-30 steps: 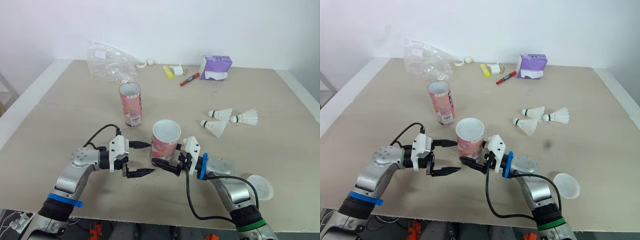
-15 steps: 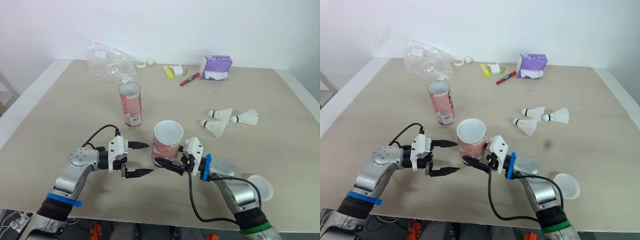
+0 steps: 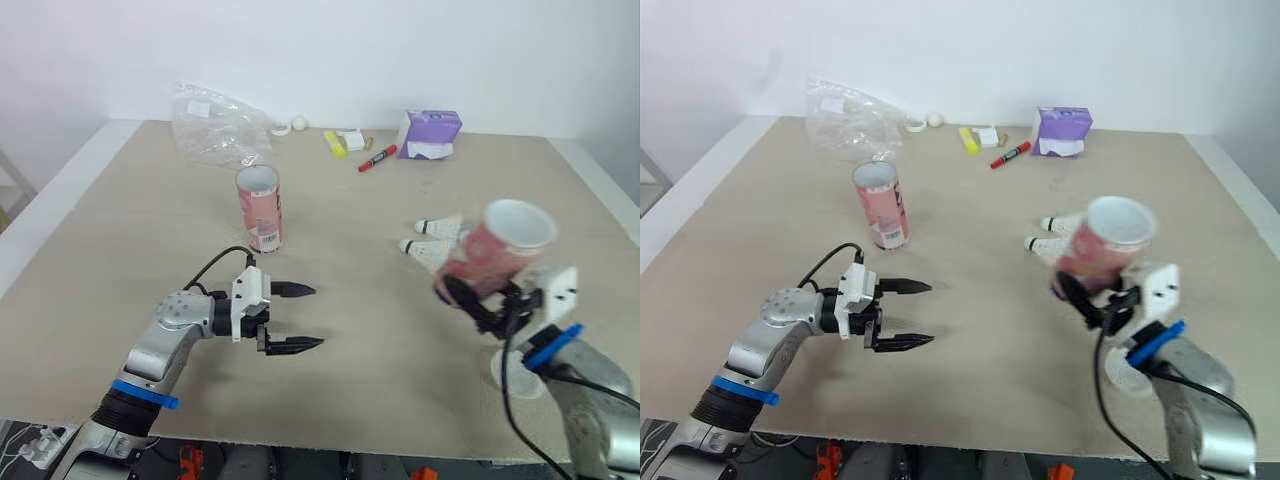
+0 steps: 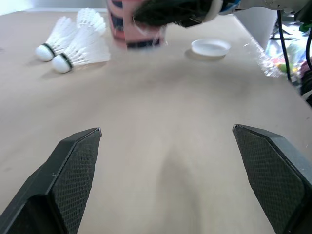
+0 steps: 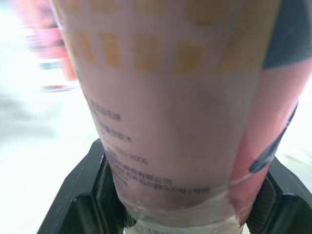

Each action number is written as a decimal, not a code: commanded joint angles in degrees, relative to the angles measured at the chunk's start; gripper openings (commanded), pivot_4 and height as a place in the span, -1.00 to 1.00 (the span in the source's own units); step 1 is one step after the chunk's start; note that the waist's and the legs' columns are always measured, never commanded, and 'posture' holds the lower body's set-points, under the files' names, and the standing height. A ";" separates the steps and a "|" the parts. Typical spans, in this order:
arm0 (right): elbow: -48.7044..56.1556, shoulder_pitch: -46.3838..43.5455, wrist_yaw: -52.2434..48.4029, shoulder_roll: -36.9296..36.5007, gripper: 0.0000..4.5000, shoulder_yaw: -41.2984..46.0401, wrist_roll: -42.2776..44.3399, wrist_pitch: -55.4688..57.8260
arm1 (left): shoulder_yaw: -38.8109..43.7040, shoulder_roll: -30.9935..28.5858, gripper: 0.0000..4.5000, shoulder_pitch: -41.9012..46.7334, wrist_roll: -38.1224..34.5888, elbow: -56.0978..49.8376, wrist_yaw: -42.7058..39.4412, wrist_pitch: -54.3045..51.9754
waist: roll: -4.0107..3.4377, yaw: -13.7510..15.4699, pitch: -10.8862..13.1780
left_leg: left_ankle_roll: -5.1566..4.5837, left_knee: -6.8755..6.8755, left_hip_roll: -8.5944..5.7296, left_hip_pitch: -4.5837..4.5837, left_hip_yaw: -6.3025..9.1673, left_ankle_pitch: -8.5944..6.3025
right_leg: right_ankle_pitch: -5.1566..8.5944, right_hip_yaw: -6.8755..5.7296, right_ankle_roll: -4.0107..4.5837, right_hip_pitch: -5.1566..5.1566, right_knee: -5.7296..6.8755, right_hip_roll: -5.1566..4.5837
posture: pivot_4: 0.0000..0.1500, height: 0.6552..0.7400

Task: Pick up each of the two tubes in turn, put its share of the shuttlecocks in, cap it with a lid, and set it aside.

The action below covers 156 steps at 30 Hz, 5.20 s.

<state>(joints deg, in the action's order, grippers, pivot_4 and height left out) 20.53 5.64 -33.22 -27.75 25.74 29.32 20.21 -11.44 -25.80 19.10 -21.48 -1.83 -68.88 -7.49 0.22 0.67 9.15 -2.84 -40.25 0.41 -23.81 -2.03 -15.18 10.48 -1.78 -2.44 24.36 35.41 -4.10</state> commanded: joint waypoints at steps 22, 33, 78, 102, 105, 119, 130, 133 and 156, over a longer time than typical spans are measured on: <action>-31.65 -7.85 16.40 -4.15 0.34 17.47 -2.67 -7.80 | -0.81 1.68 1.00 1.77 -2.92 -5.06 0.27 -2.59 | -0.07 -0.31 -0.01 | -0.02 0.72 0.22 0.75 -0.98 0.00 | -0.01 1.56 0.00 0.06 -0.01 0.70 | 1.00 1.00; -31.13 -6.34 15.17 -4.80 0.99 16.97 -2.53 -6.84 | -1.66 1.93 1.00 0.94 -1.44 -4.92 0.41 -1.44 | -0.06 -0.31 -0.01 | -0.03 0.73 0.20 0.75 -1.03 0.00 | -0.01 1.80 -0.02 0.06 -0.03 0.80 | 1.00 1.00; 4.51 -1.96 -19.28 -11.44 0.99 -15.51 1.72 -4.66 | 11.99 9.56 1.00 -5.15 3.44 -5.39 30.27 0.85 | 0.50 -0.07 0.30 | 0.02 0.81 0.21 0.62 -0.88 -0.09 | 0.07 1.78 -0.07 0.09 -0.26 0.84 | 1.00 1.00; -9.48 -17.52 -21.89 -5.96 0.99 -24.05 -4.19 -9.61 | 16.14 9.46 1.00 2.41 6.85 5.41 42.12 -8.62 | 0.69 -0.11 0.38 | 0.09 0.79 0.23 0.67 -0.93 -0.04 | -0.34 1.67 0.13 0.07 -0.22 0.85 | 1.00 1.00; -8.66 -16.60 -21.37 -6.14 0.99 -23.91 -4.42 -9.61 | 15.74 9.46 1.00 5.38 7.92 9.94 41.90 -7.04 | 0.69 -0.05 0.39 | 0.09 0.79 0.22 0.66 -0.93 -0.04 | -0.36 1.68 0.10 0.07 -0.22 0.84 | 1.00 1.00; -7.17 -15.70 -19.98 -6.62 0.99 -23.45 -4.18 -8.66 | 13.42 10.63 1.00 17.63 12.01 33.56 37.52 7.00 | 0.70 -0.11 0.39 | 0.09 0.78 0.21 0.65 -0.93 -0.04 | -0.41 1.66 0.05 0.07 -0.23 0.84 | 1.00 1.00; -6.80 -16.15 -19.85 -6.59 0.99 -23.71 -4.25 -7.88 | 13.88 13.16 1.00 27.44 13.89 50.83 36.62 16.33 | 0.73 -0.11 0.40 | 0.09 0.77 0.17 0.61 -0.93 -0.05 | -0.43 1.67 -0.01 0.07 -0.24 0.83 | 1.00 1.00; -6.70 -16.15 -19.85 -6.62 0.99 -23.74 -4.35 -7.86 | 13.93 13.28 1.00 29.34 14.31 54.78 35.85 18.12 | 0.74 -0.11 0.40 | 0.08 0.76 0.16 0.60 -0.93 -0.05 | -0.44 1.68 -0.02 0.07 -0.25 0.83 | 1.00 1.00; -3.86 -15.33 -18.58 -6.30 1.00 -22.19 -1.65 -6.37 | 12.56 10.65 0.57 27.71 15.20 51.46 30.39 22.85 | 0.75 -0.16 0.41 | 0.08 0.76 0.18 0.59 -0.92 -0.05 | -0.45 1.68 -0.04 0.09 -0.24 0.83 | 1.00 1.00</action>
<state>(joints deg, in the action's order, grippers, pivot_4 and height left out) 13.46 -9.43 -52.07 -33.87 0.84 25.80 13.88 2.04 -13.96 47.14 -6.99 54.59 -35.91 13.42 0.97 0.51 9.56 -2.76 -39.49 0.60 -23.22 -2.96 -15.22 10.04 -0.09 -2.48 24.44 35.16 -3.26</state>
